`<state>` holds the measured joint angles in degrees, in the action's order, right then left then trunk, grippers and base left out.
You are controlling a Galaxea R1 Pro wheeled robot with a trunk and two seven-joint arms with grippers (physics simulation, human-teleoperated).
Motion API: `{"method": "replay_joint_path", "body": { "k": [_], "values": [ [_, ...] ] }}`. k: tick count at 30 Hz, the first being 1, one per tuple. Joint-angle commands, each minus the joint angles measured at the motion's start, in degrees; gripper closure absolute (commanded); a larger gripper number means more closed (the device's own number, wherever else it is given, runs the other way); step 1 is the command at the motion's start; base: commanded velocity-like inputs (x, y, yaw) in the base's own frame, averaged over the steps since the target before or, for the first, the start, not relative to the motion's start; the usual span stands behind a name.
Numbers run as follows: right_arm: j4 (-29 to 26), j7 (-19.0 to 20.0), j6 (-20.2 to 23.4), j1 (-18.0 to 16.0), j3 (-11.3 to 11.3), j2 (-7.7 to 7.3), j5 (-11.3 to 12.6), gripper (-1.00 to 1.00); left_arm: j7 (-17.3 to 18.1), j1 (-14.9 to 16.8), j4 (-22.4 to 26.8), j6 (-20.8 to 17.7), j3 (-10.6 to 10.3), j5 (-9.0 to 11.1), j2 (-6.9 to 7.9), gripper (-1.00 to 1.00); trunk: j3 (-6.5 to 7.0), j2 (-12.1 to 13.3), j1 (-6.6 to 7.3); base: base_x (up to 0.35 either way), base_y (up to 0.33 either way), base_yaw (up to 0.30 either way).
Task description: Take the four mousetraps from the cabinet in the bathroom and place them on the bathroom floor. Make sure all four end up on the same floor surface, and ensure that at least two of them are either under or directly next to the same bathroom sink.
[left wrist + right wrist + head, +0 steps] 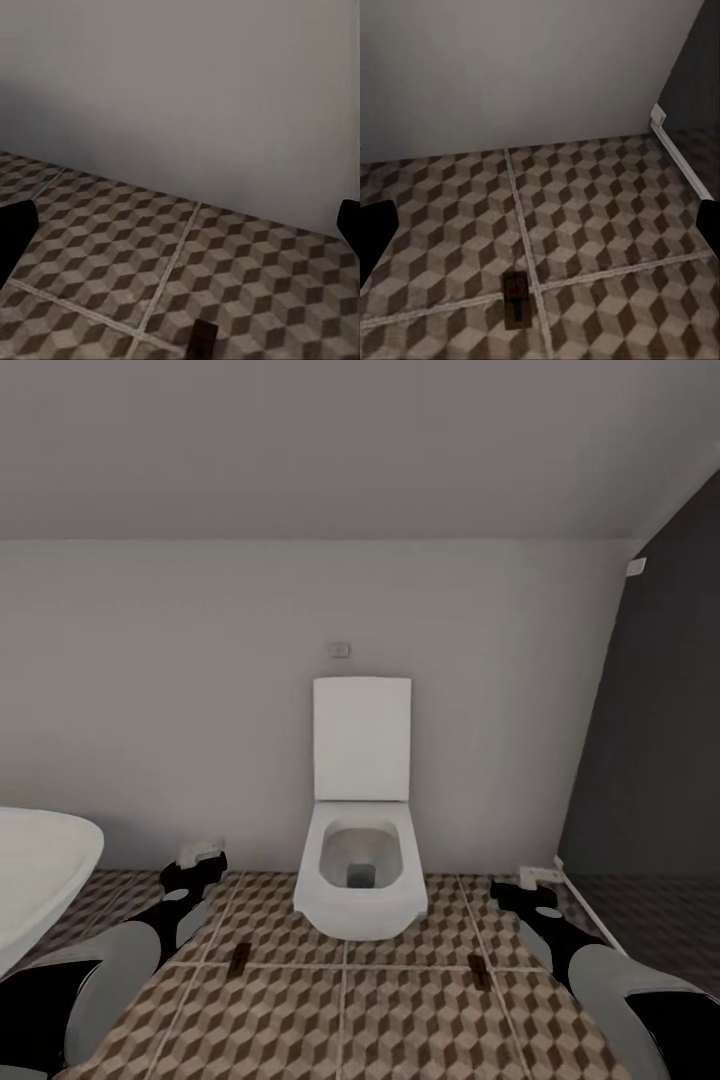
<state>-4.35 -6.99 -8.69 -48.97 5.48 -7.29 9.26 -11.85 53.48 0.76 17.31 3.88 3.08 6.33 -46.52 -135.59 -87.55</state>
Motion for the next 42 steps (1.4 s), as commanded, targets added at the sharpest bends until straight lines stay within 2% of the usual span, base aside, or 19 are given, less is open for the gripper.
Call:
{"method": "replay_joint_path", "body": {
  "k": [1, 14, 37, 42],
  "values": [
    [0.04, -0.13, -0.19, -0.04, 0.5, -0.01, 0.59, -1.0, 0.15, 0.04, -0.06, 0.27, 0.34, 0.26, 0.0, -1.0, -0.06, -0.03, 0.05, -0.346, 0.0, 0.0],
    [0.04, -0.13, -0.19, -0.06, 0.5, -0.01, 0.59, -1.0, 0.16, 0.04, -0.06, 0.27, 0.35, 0.27, 0.0, -1.0, -0.06, -0.03, 0.05, -0.295, 0.0, 0.0],
    [0.04, -0.13, -0.19, -0.05, 0.5, -0.01, 0.59, -1.0, 0.16, 0.04, -0.09, 0.27, 0.34, 0.34, -0.07, -1.0, -0.06, -0.03, 0.05, -0.025, 0.0, 0.0],
    [0.04, -0.13, -0.19, -0.01, 0.5, -0.01, 0.59, -1.0, 0.16, 0.04, -0.07, 0.27, 0.35, 0.38, -0.09, -1.0, 0.84, 1.98, 1.15, 0.0, 0.0, 0.0]
  ]
}}
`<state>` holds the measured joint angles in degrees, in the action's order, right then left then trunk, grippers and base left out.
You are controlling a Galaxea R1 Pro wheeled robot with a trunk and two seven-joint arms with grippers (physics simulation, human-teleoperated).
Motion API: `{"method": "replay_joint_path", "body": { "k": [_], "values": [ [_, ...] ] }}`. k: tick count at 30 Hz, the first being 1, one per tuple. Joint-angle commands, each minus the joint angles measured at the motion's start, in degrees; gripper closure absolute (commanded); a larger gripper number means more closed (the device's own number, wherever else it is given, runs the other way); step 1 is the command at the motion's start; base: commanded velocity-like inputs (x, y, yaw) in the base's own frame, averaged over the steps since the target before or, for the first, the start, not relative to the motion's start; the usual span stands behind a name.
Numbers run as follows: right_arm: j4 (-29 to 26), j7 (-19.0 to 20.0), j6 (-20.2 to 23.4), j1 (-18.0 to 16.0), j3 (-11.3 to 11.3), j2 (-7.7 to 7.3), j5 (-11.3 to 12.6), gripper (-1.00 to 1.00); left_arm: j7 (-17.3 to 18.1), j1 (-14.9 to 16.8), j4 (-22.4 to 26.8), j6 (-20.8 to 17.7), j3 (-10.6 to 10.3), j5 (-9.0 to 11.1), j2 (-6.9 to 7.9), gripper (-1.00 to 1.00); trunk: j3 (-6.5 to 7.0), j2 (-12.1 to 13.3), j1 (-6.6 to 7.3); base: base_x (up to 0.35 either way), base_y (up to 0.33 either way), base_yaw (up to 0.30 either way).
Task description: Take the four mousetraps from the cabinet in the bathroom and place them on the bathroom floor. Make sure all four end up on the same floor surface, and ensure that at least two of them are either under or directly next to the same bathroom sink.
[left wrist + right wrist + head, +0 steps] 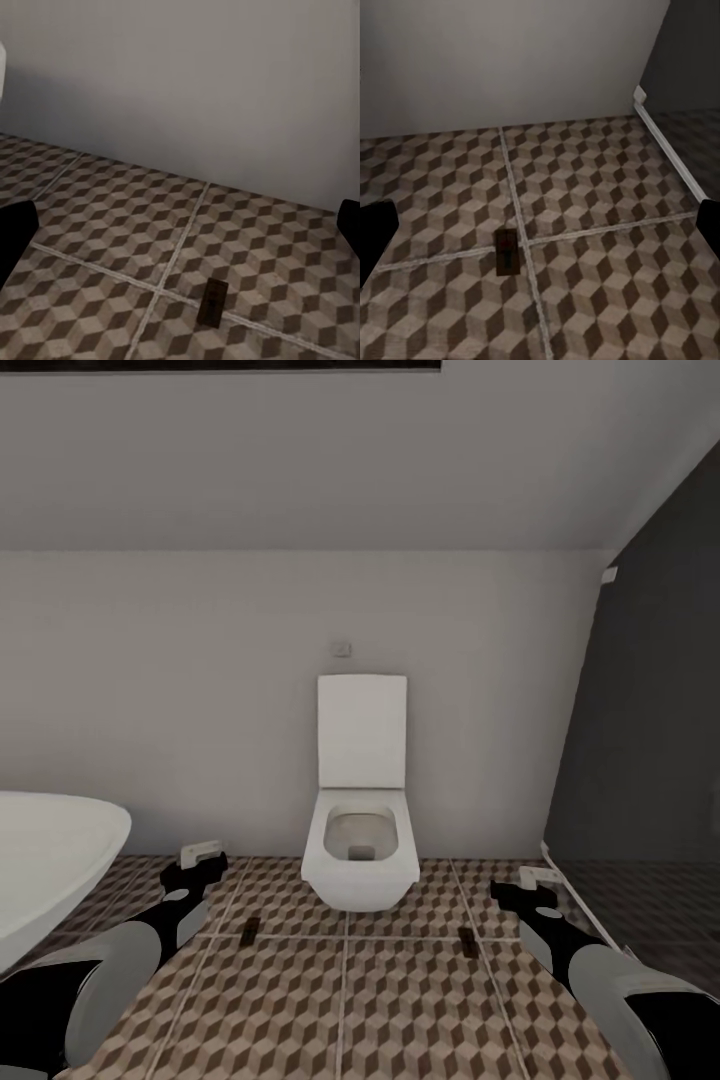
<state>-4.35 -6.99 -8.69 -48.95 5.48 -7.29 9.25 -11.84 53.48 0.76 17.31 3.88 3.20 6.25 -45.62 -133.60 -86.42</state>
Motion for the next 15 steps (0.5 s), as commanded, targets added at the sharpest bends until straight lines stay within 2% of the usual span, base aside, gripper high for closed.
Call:
{"method": "replay_joint_path", "body": {
  "k": [1, 15],
  "values": [
    [0.05, -0.13, -0.17, -0.03, 0.49, -0.01, 0.59, -1.0, 0.15, 0.04, -0.06, 0.27, 0.35, 0.26, -0.01, -1.0, 0.12, 0.39, 0.24, 0.0, 0.0, 0.0],
    [0.05, -0.13, -0.19, -0.08, 0.49, -0.01, 0.59, -1.0, 0.0, 0.04, -0.13, 0.64, 0.36, 0.32, -0.01, -1.0, 2.63, 6.0, 3.31, 0.0, 0.0, 0.0]
  ]
}}
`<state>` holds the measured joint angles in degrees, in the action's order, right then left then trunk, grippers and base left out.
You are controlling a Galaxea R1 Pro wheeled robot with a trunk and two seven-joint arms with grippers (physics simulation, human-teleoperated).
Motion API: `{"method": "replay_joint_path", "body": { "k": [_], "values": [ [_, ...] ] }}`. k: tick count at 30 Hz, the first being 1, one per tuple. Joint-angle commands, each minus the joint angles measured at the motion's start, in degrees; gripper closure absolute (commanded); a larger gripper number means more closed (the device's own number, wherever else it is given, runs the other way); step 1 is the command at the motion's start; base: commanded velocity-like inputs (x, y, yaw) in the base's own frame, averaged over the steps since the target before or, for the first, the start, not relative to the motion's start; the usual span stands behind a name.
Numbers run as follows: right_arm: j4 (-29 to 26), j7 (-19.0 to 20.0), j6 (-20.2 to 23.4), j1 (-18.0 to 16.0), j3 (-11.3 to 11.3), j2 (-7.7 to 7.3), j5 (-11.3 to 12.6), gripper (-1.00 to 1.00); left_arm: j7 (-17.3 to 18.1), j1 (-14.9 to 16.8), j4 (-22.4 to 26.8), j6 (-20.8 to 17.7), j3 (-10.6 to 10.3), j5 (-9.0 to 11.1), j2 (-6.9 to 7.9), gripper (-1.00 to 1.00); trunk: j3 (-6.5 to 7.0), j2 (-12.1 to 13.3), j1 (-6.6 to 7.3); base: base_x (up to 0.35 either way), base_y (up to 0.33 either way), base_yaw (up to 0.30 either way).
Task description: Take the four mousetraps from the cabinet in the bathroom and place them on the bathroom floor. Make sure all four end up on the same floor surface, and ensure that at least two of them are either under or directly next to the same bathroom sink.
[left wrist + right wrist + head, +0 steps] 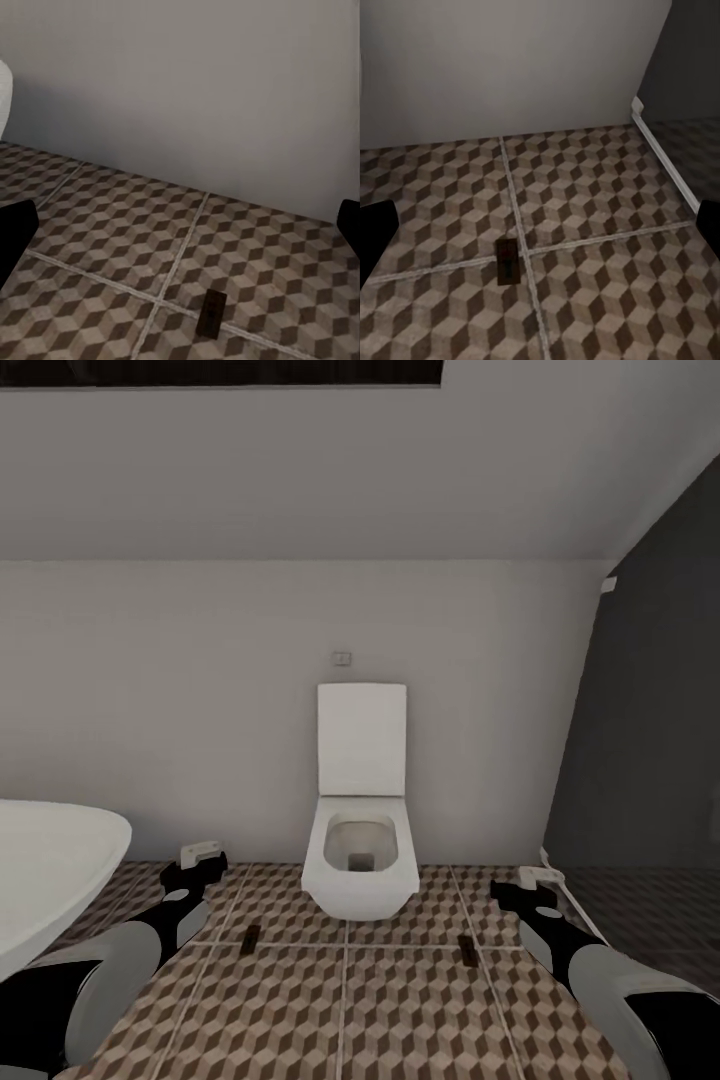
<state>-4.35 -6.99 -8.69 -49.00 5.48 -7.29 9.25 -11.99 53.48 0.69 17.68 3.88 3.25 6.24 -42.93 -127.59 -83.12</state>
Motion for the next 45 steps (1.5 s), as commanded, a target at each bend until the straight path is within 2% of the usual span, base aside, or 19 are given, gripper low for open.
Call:
{"method": "replay_joint_path", "body": {
  "k": [1, 45],
  "values": [
    [0.05, -0.13, -0.19, -0.02, 0.49, -0.01, 0.59, -1.0, 0.14, 0.04, -0.06, 0.3, 0.35, 0.27, 0.0, -1.0, 0.12, 0.39, 0.24, 0.0, 0.0, 0.0],
    [0.05, -0.13, -0.05, -0.01, 0.58, 0.08, 0.54, -1.0, 0.12, 0.04, -0.07, 0.69, 0.38, 0.27, 0.0, -1.0, 8.02, 18.04, 9.9, 0.0, 0.0, 0.0]
  ]
}}
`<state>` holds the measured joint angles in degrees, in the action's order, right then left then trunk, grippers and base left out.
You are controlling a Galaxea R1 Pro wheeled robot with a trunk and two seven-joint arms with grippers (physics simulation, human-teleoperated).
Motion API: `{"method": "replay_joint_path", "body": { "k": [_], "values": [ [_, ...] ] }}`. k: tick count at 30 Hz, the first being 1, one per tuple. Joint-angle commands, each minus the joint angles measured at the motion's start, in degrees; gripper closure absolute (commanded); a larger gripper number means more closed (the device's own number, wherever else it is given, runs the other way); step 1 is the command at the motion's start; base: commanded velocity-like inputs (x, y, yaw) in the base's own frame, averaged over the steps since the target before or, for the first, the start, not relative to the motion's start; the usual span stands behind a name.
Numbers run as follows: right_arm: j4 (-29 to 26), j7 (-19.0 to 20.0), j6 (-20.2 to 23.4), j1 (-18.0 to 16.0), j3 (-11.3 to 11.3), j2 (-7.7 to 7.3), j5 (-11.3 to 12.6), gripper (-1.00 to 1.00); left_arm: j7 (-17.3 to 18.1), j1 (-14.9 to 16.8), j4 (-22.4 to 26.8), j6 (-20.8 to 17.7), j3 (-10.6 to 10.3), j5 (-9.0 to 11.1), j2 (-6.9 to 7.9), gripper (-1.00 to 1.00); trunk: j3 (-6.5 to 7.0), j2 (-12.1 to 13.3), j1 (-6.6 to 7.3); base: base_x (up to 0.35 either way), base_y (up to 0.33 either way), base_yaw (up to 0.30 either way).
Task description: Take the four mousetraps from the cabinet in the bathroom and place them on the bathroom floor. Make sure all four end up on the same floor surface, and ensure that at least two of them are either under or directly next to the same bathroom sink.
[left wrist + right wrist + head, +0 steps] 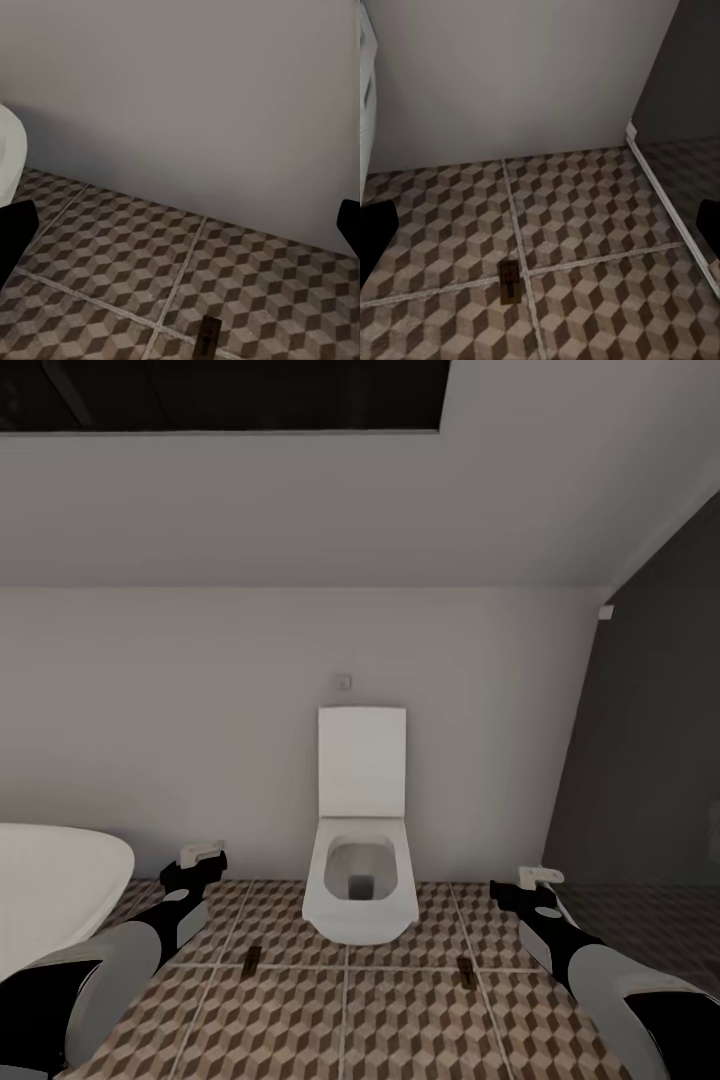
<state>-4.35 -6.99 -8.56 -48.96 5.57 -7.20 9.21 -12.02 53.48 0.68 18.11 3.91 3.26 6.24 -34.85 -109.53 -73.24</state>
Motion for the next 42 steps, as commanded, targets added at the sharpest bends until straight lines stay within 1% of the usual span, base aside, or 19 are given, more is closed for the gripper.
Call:
{"method": "replay_joint_path", "body": {
  "k": [1, 36, 39, 42],
  "values": [
    [0.05, -0.13, -0.16, -0.05, 0.49, -0.01, 0.6, -1.0, 0.15, 0.04, -0.06, 0.28, 0.36, 0.26, 0.0, -1.0, 0.12, 0.39, 0.23, 0.0, 0.0, 0.0],
    [0.14, -0.13, -0.23, -0.03, 0.49, -0.01, 0.77, -1.0, 0.15, 0.03, -0.41, -0.08, 0.39, 0.59, 0.21, -1.0, 6.4, 14.42, 7.92, 0.0, 0.0, 0.0],
    [0.9, -0.13, -0.25, -0.03, 0.49, -0.01, 0.83, -1.0, 0.15, -0.46, -0.42, -0.17, 0.39, 0.64, 0.28, -1.0, 6.94, 15.63, 8.58, 0.0, 0.0, 0.0],
    [2.87, -0.13, -0.33, -0.05, 0.49, -0.01, 0.77, -1.0, 0.15, -1.75, -0.42, -0.21, 0.39, 0.67, 0.35, -1.0, 7.48, 16.83, 9.24, 0.0, 0.0, 0.0]
  ]
}}
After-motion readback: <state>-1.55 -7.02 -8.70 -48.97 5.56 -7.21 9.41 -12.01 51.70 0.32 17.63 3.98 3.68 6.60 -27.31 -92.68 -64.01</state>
